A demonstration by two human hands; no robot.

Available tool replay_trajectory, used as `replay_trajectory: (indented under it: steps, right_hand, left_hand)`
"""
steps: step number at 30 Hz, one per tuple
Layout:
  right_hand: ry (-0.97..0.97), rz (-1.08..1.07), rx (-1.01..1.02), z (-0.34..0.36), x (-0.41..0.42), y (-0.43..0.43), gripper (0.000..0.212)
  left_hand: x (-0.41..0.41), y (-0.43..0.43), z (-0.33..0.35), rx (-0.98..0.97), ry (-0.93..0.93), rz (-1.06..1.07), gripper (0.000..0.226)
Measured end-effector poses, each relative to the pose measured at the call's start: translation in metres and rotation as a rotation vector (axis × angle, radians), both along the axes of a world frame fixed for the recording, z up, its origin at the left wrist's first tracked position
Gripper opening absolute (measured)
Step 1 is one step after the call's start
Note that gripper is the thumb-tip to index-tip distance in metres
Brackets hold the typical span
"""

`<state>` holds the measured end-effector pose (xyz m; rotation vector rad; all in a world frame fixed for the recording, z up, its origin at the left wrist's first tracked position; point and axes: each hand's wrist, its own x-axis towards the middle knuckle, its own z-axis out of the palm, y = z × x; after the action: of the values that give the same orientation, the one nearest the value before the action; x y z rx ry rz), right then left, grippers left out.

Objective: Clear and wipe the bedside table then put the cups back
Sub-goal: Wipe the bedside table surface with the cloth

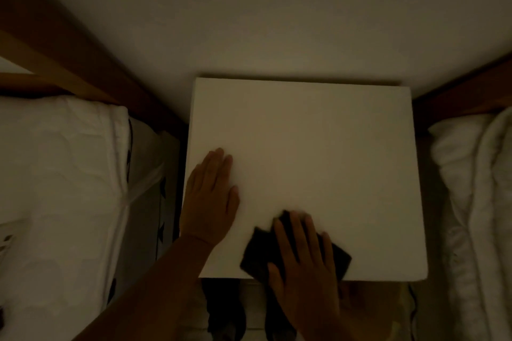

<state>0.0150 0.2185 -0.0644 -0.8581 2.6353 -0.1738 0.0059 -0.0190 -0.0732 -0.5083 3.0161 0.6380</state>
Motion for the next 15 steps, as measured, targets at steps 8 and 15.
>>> replay_trajectory:
  steps: [8, 15]
  right_hand:
    - [0.071, -0.305, 0.158, -0.002, -0.078, 0.063, 0.068]
    - [0.149, -0.404, 0.141, -0.004, -0.142, 0.044, 0.068]
  left_hand:
    - [-0.001, 0.001, -0.004, -0.062, 0.032, 0.001, 0.058]
    - [-0.002, 0.003, 0.000, -0.076, -0.010, 0.004, 0.062]
